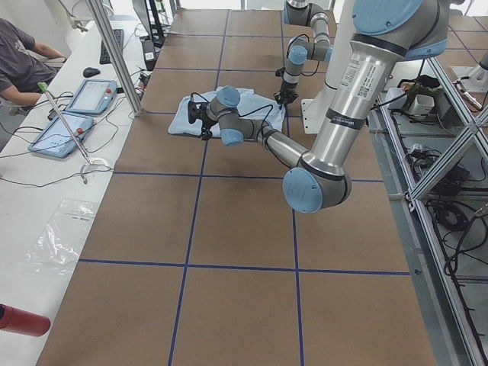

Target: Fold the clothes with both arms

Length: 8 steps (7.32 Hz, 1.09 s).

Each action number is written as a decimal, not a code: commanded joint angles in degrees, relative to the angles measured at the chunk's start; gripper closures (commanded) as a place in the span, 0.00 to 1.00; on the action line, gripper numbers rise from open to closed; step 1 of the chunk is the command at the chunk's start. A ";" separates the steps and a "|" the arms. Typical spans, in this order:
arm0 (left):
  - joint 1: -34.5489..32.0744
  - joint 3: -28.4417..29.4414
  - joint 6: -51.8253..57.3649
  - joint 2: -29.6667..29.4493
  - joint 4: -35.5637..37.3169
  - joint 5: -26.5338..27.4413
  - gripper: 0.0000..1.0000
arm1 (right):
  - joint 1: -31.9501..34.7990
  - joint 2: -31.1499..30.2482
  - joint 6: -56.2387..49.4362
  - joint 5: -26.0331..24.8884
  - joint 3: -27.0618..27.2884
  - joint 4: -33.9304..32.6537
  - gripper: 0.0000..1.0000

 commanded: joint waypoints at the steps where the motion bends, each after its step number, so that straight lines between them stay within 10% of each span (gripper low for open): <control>1: 0.00 0.06 0.00 0.01 0.00 0.00 0.00 | 0.06 0.06 -0.21 0.01 0.38 0.03 1.00; 5: 0.17 -1.60 -4.55 0.18 0.00 0.00 0.00 | 0.85 -4.67 -0.21 0.89 6.16 -0.05 1.00; 8: 11.73 -13.87 -18.33 8.41 1.23 0.79 0.00 | -0.11 -7.22 -0.29 0.89 7.85 -0.58 1.00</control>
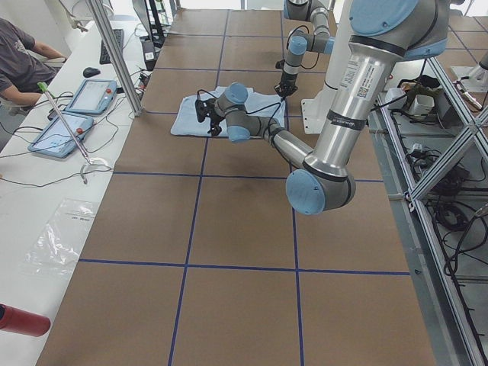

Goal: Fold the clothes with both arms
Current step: 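Lower the left gripper to the shirt's near edge beside the right gripper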

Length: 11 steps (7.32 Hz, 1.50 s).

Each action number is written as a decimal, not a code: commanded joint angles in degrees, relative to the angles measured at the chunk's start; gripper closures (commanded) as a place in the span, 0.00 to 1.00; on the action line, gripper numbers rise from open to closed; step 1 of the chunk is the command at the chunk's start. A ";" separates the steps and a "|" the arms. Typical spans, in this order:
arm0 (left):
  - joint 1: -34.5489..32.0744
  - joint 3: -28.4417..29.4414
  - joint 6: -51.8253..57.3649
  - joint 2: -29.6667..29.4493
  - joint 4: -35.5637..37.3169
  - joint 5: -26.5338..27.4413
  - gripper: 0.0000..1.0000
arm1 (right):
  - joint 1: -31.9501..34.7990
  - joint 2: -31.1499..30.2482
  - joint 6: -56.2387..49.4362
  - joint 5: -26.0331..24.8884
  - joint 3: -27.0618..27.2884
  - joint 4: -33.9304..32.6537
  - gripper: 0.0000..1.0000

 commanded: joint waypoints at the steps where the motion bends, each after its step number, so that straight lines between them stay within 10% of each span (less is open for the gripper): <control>1: 9.66 -6.74 -10.21 4.86 0.33 1.14 0.00 | -0.37 -2.34 -0.12 0.01 1.52 -0.09 1.00; 11: 32.99 -10.62 -31.27 6.45 9.03 17.32 0.10 | -0.72 -2.71 -0.38 -0.08 2.40 -0.09 1.00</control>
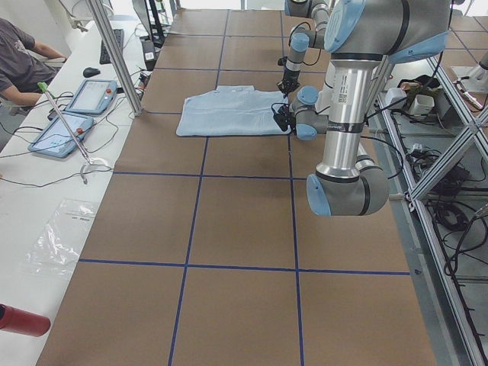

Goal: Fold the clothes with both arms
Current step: 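Lower the left gripper to the shirt's near edge beside the right gripper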

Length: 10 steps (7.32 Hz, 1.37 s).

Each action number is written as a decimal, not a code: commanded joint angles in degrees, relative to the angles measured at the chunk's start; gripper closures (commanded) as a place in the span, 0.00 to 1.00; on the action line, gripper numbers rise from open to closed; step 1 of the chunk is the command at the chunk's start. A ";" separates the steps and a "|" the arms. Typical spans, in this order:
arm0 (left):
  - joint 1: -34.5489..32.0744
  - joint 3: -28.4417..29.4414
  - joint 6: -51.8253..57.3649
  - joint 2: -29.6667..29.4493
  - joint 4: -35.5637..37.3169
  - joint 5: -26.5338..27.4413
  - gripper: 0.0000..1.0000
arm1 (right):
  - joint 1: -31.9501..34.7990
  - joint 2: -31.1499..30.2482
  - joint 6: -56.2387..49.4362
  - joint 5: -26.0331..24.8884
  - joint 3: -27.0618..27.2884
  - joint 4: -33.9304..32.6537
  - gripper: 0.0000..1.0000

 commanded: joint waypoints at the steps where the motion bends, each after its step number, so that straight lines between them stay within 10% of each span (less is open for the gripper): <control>1: 1.00 0.44 -1.21 0.12 0.29 1.10 0.10 | -0.12 -0.04 -0.06 0.00 -0.02 0.00 1.00; 4: 2.06 1.32 -1.92 -0.49 0.29 1.45 0.16 | -0.12 -0.04 -0.06 0.00 -0.02 0.00 1.00; 8: 2.15 1.06 -3.76 -0.40 0.38 1.45 0.98 | -0.12 -0.04 -0.06 0.00 -0.02 0.00 1.00; 10: 2.15 -0.43 -3.76 -0.84 3.44 1.45 1.00 | -0.12 0.05 -0.06 0.00 -0.02 0.00 1.00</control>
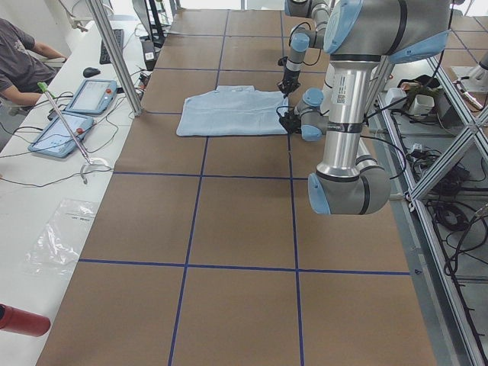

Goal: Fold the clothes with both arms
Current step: 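Lower the left gripper to the shirt's near edge beside the right gripper, then grasp the near edge with both grippers and fold it toward the collar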

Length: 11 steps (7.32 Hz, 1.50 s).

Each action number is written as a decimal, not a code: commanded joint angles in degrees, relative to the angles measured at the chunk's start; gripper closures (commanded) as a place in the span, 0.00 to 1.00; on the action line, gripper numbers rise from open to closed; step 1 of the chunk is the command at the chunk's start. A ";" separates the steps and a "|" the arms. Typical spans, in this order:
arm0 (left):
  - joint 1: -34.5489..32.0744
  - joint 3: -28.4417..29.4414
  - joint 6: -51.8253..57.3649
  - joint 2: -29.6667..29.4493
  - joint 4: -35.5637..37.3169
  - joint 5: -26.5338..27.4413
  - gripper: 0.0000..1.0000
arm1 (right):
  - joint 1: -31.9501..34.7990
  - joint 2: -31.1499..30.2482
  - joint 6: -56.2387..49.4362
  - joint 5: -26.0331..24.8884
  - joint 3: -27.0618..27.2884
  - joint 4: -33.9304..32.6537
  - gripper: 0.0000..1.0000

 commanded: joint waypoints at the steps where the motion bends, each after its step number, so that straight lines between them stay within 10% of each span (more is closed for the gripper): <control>1: -0.06 -2.17 -0.04 -0.16 2.11 0.00 1.00 | 0.00 -0.01 0.00 0.00 0.09 0.00 1.00; 6: -1.11 -14.64 0.57 -0.85 11.31 -0.35 1.00 | 2.17 1.04 -0.17 0.26 10.10 -9.13 1.00; 11: -23.41 -4.14 15.66 -12.45 14.76 -11.40 1.00 | 22.47 11.47 -15.54 9.58 -1.08 -8.88 1.00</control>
